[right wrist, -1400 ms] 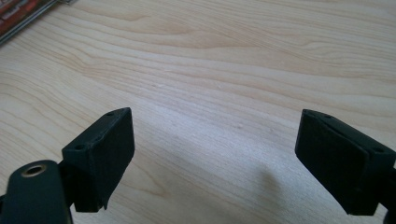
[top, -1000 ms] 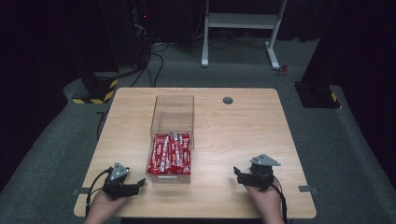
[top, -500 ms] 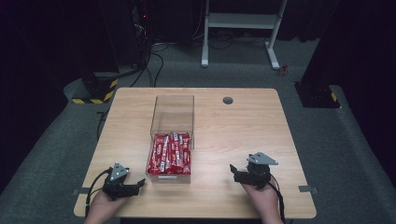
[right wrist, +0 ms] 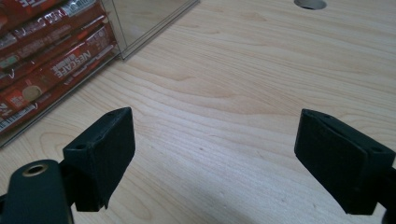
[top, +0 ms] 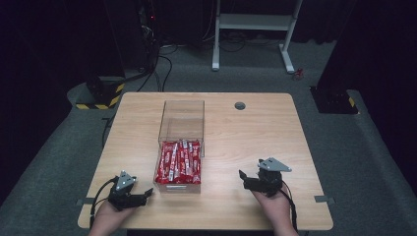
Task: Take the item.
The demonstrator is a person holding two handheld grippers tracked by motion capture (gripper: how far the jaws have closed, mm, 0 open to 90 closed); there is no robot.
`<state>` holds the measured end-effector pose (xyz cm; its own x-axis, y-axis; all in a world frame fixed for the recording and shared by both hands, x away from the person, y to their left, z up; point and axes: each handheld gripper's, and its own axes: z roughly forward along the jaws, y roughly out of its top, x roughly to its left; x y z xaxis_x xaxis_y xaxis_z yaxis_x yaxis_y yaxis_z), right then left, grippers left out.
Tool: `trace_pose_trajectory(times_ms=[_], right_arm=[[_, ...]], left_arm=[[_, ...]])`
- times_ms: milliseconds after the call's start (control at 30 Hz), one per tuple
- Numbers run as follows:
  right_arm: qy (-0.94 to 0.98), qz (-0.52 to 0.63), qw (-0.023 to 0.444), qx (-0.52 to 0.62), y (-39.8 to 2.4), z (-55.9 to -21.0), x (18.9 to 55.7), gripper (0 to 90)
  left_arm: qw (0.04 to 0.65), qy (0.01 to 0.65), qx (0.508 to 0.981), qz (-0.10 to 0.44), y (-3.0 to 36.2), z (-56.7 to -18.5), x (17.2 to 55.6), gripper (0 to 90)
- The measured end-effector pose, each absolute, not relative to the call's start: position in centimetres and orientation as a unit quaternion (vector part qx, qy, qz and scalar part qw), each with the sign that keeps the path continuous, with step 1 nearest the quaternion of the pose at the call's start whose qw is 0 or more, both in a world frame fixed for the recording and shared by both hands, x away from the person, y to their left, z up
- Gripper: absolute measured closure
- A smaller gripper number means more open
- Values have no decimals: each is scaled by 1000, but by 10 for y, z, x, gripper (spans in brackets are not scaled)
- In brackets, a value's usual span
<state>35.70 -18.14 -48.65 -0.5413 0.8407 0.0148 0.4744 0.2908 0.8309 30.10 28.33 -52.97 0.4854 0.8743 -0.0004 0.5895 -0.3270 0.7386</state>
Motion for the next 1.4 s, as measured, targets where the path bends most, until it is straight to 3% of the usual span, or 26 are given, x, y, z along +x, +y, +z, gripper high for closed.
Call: trace_pose_trajectory(times_ms=[1400], right_arm=[[789,466,182,355,-106,-453,361,141]], left_arm=[[349,458,791,205,284,-530,301,175]])
